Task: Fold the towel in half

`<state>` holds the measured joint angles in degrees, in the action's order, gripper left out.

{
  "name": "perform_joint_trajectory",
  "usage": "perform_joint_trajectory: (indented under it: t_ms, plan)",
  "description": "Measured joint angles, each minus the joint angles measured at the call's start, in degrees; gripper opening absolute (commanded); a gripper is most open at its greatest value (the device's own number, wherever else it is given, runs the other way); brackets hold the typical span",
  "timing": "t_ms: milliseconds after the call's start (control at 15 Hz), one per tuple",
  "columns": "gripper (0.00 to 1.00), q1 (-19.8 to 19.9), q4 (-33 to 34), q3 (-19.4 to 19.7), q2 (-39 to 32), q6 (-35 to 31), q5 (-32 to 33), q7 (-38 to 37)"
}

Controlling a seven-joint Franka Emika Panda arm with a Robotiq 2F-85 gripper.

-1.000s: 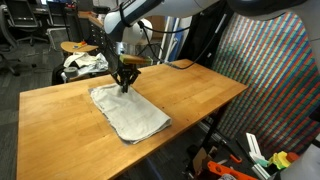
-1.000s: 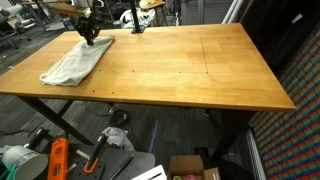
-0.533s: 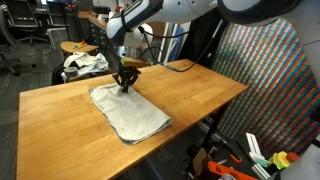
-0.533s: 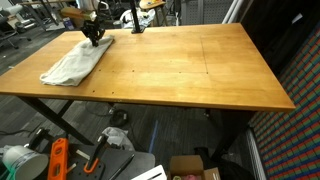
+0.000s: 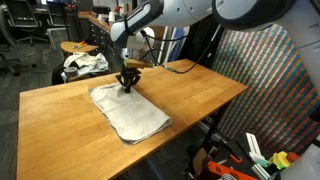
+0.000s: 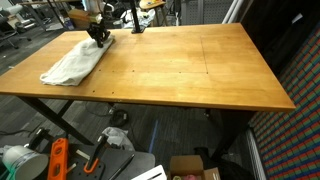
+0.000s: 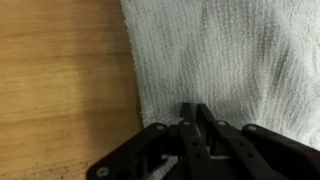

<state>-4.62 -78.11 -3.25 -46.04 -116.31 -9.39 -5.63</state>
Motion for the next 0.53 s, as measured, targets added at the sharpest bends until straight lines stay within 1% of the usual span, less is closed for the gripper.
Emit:
perform_joint_trajectory:
  t_ms: [67,533]
  plan:
    - [0.16,0.0,0.1,0.0,0.0,0.0,0.0,-0.1]
    - [0.16,0.2,0.3,0.9,-0.1,0.0,0.0,-1.1]
